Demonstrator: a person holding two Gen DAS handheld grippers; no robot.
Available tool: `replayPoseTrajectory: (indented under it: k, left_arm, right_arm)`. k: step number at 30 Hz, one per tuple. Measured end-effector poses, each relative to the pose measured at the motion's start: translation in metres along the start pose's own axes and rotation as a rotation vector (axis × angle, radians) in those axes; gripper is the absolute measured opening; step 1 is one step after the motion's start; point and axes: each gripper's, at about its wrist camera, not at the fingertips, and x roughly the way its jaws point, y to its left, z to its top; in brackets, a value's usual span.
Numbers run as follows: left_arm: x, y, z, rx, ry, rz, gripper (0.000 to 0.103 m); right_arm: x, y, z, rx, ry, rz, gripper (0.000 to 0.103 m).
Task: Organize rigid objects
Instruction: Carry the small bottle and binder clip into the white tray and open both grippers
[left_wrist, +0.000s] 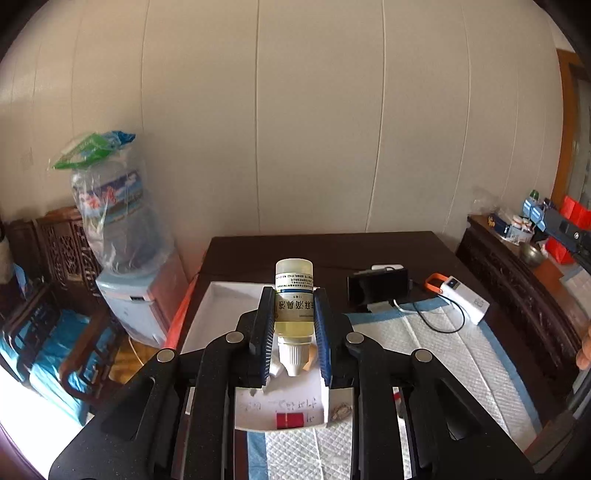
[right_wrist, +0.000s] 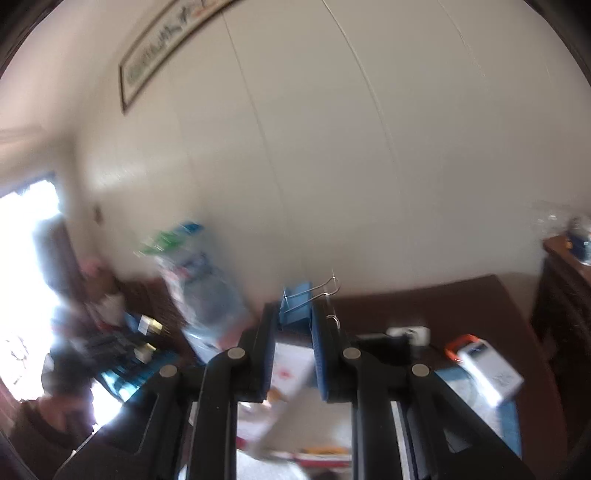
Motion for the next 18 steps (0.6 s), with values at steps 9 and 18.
replayPoseTrajectory:
  k: [9, 18]
  left_arm:
    - [-0.005, 0.038, -0.012, -0.036, 0.009, 0.015, 0.019]
    - [-0.016, 0.074, -0.019, -0.056, 0.012, 0.038, 0.019]
  right_arm:
    - [0.041, 0.042, -0.014, -0.005, 0.083, 0.039, 0.017]
    - [0.049, 0.067, -0.026, -0.008, 0.114, 0.076, 0.017]
